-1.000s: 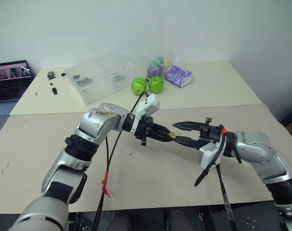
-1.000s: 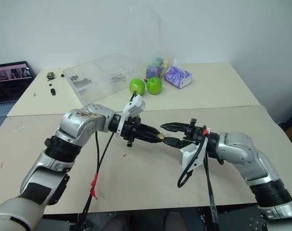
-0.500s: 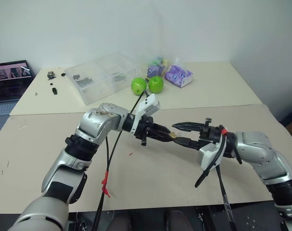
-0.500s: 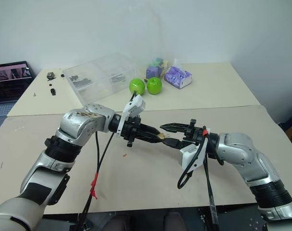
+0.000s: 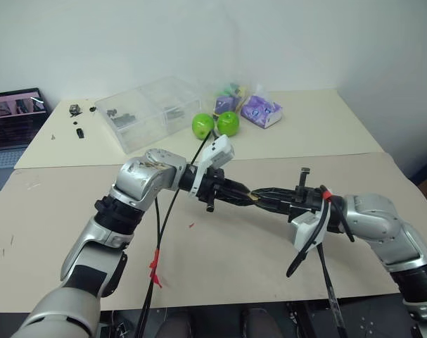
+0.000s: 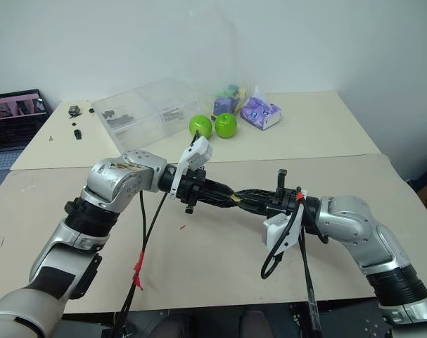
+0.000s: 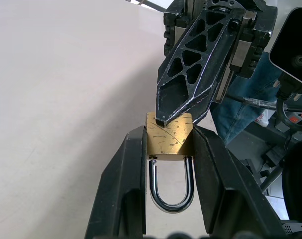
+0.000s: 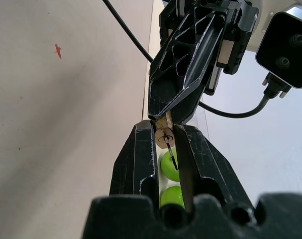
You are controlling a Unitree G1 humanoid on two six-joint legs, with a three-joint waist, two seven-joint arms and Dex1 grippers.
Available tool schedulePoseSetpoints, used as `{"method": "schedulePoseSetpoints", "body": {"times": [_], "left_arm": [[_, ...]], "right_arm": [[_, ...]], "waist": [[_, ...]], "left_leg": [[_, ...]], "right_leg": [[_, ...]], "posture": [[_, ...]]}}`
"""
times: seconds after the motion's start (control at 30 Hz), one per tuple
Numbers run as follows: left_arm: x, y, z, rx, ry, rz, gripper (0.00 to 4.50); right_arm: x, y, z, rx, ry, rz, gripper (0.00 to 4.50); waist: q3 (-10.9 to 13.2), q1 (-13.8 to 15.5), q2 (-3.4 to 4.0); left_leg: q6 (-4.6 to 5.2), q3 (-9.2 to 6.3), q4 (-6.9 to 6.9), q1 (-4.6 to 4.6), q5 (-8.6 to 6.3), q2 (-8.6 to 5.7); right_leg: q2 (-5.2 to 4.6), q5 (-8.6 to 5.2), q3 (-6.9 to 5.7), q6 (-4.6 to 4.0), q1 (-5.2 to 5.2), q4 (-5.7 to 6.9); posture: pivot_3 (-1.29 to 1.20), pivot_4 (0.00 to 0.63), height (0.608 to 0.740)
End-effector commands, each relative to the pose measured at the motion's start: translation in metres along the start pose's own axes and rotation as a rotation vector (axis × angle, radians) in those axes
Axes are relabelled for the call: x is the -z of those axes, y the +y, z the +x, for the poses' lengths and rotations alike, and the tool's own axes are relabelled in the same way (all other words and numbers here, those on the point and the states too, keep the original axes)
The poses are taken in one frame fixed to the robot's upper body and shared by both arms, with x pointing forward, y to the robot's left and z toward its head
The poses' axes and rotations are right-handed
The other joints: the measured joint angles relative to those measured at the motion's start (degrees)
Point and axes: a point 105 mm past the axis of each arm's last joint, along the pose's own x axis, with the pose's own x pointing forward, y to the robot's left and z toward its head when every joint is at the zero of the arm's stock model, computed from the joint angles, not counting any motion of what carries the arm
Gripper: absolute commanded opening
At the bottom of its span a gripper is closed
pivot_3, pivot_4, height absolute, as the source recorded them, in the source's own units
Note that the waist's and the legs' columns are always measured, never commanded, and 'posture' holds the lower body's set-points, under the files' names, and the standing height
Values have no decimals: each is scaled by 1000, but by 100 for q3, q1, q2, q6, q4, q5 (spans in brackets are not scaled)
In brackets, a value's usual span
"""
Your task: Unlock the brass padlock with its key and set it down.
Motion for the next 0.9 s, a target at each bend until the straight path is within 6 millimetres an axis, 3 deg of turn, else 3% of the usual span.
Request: {"method": "schedulePoseSetpoints", "body": {"times": [0.03,0.57,0.63,0.83,0.87,0.9], "left_arm": [[-8,-2,0,3,-6,42,833],[-8,-4,-2,11,-7,19,833],[-8,-4,-2,12,-7,9,1840],[-6,-9,-4,43,13,13,3842],[-5,-10,-4,49,18,10,4118],[-5,-11,-5,52,21,8,4118]], "right_arm": [[-7,-21,-4,100,-20,-49,150],[-7,-24,-2,104,-25,-69,150],[-7,-24,-1,105,-25,-69,150],[-6,-24,-1,108,-22,-69,150],[-6,-24,-1,108,-21,-69,150],[-5,-24,-1,108,-21,-68,150]], "waist": [[0,-1,0],[0,-2,0],[0,-2,0],[0,-3,0],[0,-3,0],[0,-2,0]], "left_leg": [[0,0,0,0,0,0],[0,0,1,0,0,0],[0,0,0,0,0,0],[0,-1,0,0,0,0],[0,0,1,0,0,0],[0,0,1,0,0,0]], "right_leg": [[0,0,0,0,0,0],[0,0,0,0,0,0],[0,0,0,0,0,0],[1,0,0,0,0,1],[0,0,0,0,0,0],[0,0,0,0,0,0]], "posture": [[0,150,740],[0,150,740],[0,150,740],[0,150,740],[0,150,740],[0,150,740]]}}
